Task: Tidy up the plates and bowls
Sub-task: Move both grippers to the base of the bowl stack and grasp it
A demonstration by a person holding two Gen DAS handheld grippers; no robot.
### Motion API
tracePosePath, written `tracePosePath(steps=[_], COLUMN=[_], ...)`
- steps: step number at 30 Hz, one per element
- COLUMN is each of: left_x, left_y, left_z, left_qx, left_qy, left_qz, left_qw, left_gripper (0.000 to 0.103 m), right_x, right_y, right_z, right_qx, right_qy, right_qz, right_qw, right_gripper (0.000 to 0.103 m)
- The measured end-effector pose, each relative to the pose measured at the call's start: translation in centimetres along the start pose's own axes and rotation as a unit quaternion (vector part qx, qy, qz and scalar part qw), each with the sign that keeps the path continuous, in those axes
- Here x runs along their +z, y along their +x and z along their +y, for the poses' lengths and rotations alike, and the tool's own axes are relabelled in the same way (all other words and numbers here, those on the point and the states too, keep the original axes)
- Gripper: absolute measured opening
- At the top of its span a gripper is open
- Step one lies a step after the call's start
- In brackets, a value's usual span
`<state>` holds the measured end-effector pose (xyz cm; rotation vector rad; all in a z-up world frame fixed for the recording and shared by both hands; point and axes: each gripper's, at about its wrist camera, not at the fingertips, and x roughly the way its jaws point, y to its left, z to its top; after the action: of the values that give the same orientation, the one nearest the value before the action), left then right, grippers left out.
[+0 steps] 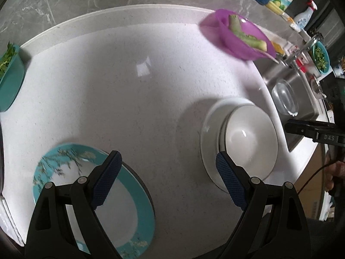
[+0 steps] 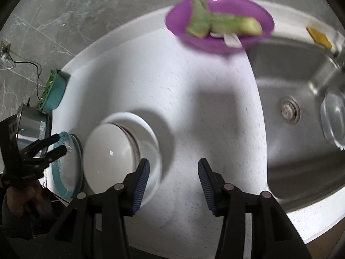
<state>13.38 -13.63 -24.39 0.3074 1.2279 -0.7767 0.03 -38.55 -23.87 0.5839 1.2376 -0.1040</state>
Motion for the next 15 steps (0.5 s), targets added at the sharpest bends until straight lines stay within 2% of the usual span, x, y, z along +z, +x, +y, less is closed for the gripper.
tracePosePath(steps=[6, 13, 15], left_x=[-1.4, -1.5, -1.5], left_y=[1.6, 3.2, 3.8], left_z=[-1.7, -1.6, -1.6], left_qx=[0.012, 0.046, 0.044], left_qy=[0.019, 0.028, 0.027], left_qz=[0.014, 0.040, 0.044], left_qw=[0.9997, 0.9978, 0.9977], left_gripper=[0.087, 0.087, 0.086], right_x=[0.0, -0.1, -0.4], right_y=[1.3, 2.6, 3.1], right_z=[-0.1, 0.3, 0.4], right_qx=[0.015, 0.027, 0.028], right_qy=[-0.023, -0.049, -0.052], right_qz=[0.016, 0.044, 0.053], right_qw=[0.999, 0.997, 0.997], right_gripper=[0.050, 0.050, 0.050])
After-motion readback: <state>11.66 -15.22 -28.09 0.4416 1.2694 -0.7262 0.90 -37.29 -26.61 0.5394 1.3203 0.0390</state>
